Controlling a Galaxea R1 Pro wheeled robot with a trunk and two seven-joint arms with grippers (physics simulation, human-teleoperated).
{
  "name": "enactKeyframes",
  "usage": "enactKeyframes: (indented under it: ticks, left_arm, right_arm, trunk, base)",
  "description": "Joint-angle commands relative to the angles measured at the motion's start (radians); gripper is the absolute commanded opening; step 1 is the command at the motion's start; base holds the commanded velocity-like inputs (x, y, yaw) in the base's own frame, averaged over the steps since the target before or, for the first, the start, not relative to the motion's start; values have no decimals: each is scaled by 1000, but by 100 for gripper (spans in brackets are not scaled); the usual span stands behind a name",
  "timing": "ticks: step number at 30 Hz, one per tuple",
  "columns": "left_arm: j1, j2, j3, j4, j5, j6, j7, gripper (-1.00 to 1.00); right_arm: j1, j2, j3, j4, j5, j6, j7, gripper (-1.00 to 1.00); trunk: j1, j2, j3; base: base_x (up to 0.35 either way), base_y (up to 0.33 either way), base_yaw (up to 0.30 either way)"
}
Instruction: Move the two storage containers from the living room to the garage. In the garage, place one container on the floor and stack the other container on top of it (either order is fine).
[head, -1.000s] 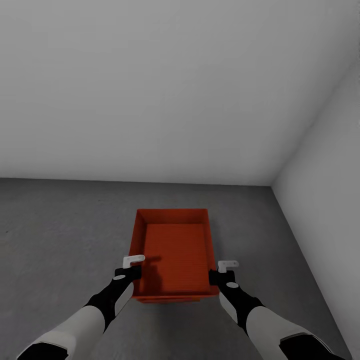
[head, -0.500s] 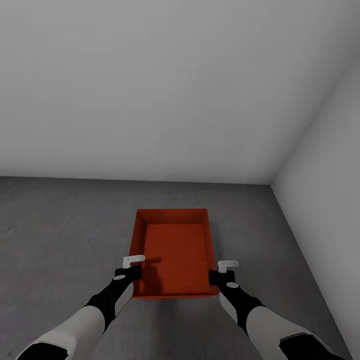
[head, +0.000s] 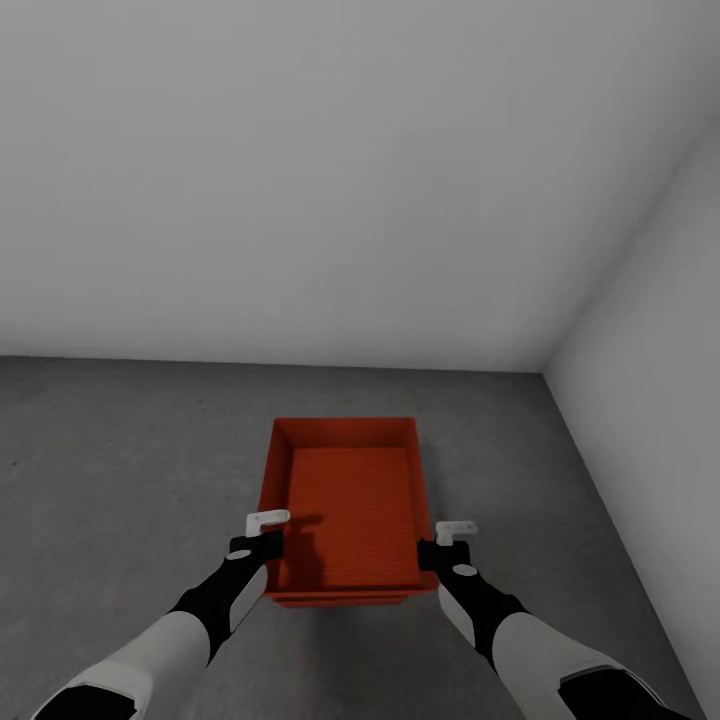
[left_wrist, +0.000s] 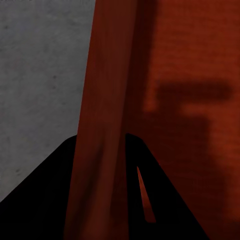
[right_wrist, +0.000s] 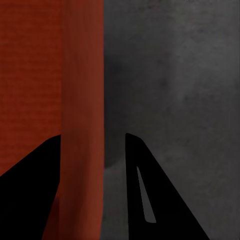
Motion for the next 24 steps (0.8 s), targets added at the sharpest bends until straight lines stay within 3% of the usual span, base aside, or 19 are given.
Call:
enactKeyframes:
  ticks: [1, 8, 24]
  left_arm:
    - [-1, 6, 10, -5, -16, -50, 13, -100]
    - [-1, 5, 9, -5, -15, -50, 13, -100]
    - [-1, 5, 9, -5, -15, -50, 13, -100]
  right_arm:
    - [0, -1, 9, 4, -18, -4, -5, -100]
    - [0, -1, 9, 4, -18, -4, -8, -100]
    - [0, -1, 9, 4, -18, -4, -8, -100]
  trunk:
    - [0, 0, 0]
    - [0, 0, 3]
    - [0, 0, 3]
  base:
    - [2, 0, 67]
    - [1, 0, 136]
    - [0, 0, 8]
